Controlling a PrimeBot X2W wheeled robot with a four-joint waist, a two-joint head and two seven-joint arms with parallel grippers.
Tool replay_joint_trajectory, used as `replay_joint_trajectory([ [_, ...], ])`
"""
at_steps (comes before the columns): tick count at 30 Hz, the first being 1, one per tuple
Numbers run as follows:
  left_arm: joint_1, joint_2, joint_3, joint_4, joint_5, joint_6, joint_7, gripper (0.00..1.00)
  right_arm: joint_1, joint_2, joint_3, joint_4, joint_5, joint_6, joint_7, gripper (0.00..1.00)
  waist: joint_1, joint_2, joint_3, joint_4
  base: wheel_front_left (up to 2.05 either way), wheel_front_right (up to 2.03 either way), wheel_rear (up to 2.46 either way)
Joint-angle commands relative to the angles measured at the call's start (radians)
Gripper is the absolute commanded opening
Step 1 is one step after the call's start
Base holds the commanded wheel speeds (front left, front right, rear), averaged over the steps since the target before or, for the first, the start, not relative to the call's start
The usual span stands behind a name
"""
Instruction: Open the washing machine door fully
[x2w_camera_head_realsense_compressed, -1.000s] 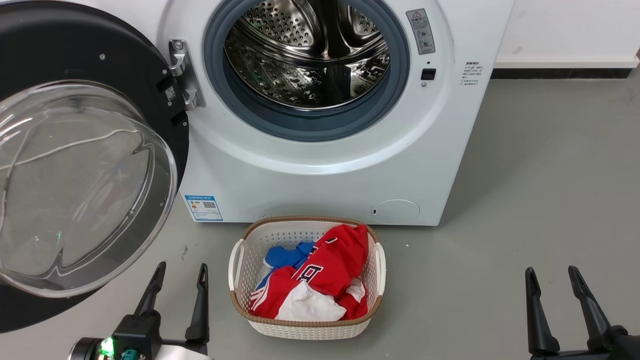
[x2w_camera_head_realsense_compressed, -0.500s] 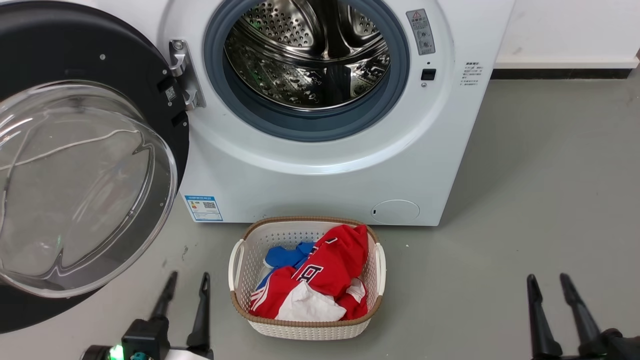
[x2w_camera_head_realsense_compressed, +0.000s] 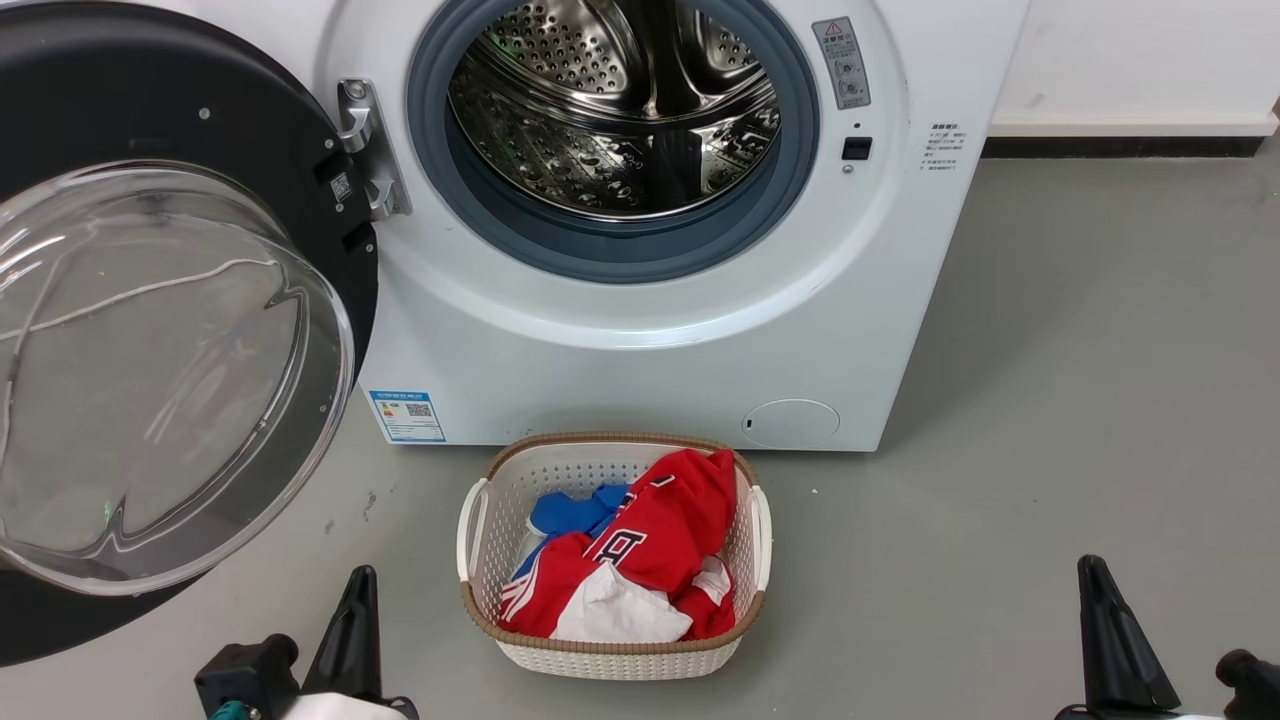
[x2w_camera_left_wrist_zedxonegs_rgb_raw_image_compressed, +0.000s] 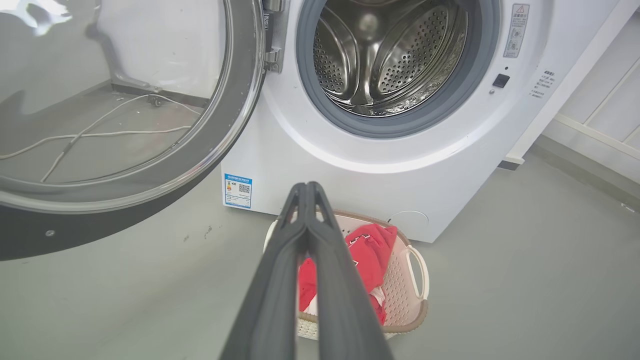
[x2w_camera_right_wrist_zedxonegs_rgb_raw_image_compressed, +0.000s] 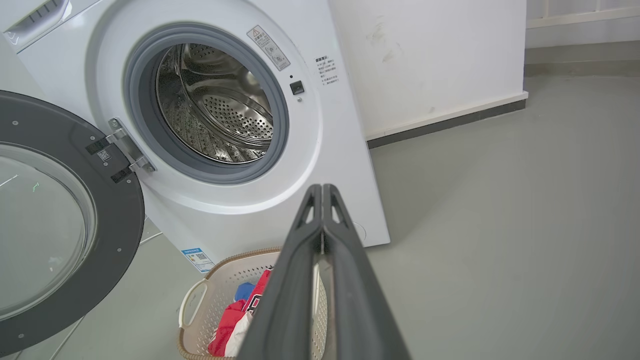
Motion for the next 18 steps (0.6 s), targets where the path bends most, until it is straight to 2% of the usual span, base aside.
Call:
replay_joint_trajectory([
  [1,-0.03,0.002,0.005,-0.012,-0.052,-0.006,0.01,0.0,-0.032,-0.011,0.002,-0.005,0.053,0.0,0.006,0.0,0.0,0.0,0.0,0.0,0.0,0.0,0.0],
  [18,-0.066,0.001,0.02,0.003,-0.339,-0.016,0.074,0.0,-0.092,-0.024,0.01,0.045,0.336,0.0,0.061,0.0,0.0,0.0,0.001,-0.002,0.0,0.0,0.0],
])
